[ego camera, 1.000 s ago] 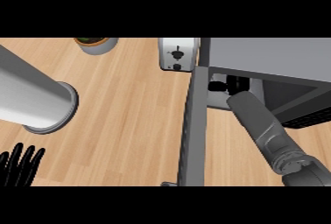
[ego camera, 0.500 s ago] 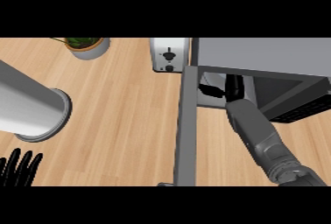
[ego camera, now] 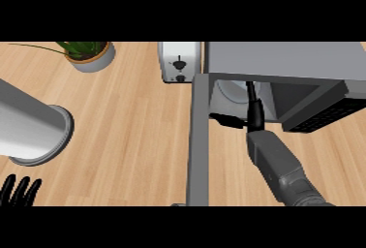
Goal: Pick up the milk, place it into the microwave and close the microwave
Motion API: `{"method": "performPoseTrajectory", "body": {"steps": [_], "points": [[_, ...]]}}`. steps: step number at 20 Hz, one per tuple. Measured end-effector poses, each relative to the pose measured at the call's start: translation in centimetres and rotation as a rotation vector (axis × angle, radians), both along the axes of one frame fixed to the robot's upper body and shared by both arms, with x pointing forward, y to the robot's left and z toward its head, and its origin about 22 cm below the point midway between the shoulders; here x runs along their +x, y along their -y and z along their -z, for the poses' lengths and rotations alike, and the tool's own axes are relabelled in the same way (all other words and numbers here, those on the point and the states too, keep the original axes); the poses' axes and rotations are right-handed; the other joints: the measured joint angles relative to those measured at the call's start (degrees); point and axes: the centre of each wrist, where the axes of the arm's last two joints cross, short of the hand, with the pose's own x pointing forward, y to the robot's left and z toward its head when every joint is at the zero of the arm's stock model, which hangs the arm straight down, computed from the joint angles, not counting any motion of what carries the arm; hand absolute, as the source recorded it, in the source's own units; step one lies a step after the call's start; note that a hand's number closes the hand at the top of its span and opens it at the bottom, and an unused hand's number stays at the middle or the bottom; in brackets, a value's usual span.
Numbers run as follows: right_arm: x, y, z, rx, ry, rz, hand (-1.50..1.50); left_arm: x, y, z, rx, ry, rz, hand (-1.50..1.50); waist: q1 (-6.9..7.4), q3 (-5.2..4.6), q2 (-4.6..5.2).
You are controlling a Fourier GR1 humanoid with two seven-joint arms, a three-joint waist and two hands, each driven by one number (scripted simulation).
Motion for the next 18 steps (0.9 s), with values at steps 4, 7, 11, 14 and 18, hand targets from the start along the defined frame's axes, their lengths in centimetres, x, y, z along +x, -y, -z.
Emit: {"method": "performPoseTrajectory", "body": {"steps": [4,7,11,14,18], "points": [[-1.8,0.4,1.9,0.044,0.005,-0.017,-1.50,-0.4,0.1,-0.1,0.001,-0.015,-0.006,-1.50,-0.98,-0.05,-0.43],[-2.9,0.8,3.0,0.075,0.007,-0.039,-1.50,-0.9,0.4,-0.3,0.007,-0.029,-0.003,-1.50,-1.62,-0.08,-0.74],[-4.6,1.5,4.4,0.120,0.000,-0.083,-1.50,-1.3,0.8,-0.6,0.016,-0.046,0.006,-1.50,-2.58,-0.15,-1.18],[-5.9,2.2,5.4,0.146,-0.020,-0.128,-1.50,-0.9,0.7,-0.2,0.035,-0.066,0.025,-1.50,-3.31,-0.20,-1.45],[-8.0,3.6,6.6,0.154,-0.029,-0.136,-1.50,-1.3,2.0,0.2,0.054,-0.086,0.048,-1.50,-3.91,-0.25,-1.73]]}}
